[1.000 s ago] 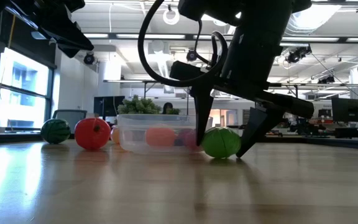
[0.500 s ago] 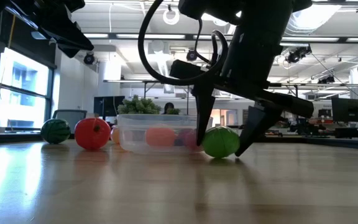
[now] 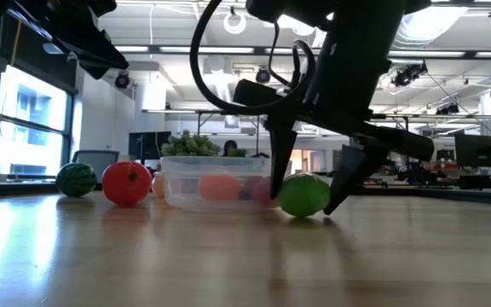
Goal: Pick and placing Produce into tupperware
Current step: Put the cabbage into the transparent bin
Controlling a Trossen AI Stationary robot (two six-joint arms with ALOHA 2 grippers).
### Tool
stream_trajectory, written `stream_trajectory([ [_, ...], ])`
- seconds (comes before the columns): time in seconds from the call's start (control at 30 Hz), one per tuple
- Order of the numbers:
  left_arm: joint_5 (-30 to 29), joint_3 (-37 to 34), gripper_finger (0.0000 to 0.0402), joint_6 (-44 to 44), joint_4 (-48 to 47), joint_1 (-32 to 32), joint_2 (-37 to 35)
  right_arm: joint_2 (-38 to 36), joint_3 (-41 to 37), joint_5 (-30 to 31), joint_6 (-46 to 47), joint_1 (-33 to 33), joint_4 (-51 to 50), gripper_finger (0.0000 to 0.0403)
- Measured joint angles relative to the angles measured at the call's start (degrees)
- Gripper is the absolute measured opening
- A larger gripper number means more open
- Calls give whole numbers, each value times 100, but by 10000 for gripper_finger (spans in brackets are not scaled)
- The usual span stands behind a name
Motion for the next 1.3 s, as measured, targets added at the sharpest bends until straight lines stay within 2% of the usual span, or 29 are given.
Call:
stream_trajectory([
  [0.33, 0, 0, 51, 1, 1, 0, -2, -72, 2, 96, 700, 401, -359, 237],
  [0.6, -1, 0, 51, 1, 1, 0, -2, -409, 9, 1021, 802, 581, -432, 237],
  [0.87, -1, 0, 51, 0, 1, -2, -2, -612, 9, 1884, -10, 328, 165, 237],
  [1.07, 0, 0, 51, 1, 1, -1, -2, -726, 15, 1850, -1094, -170, 944, 237],
  [1.3, 1, 0, 51, -1, 1, 0, -2, -704, 15, 1013, -1770, -739, 1164, 237],
])
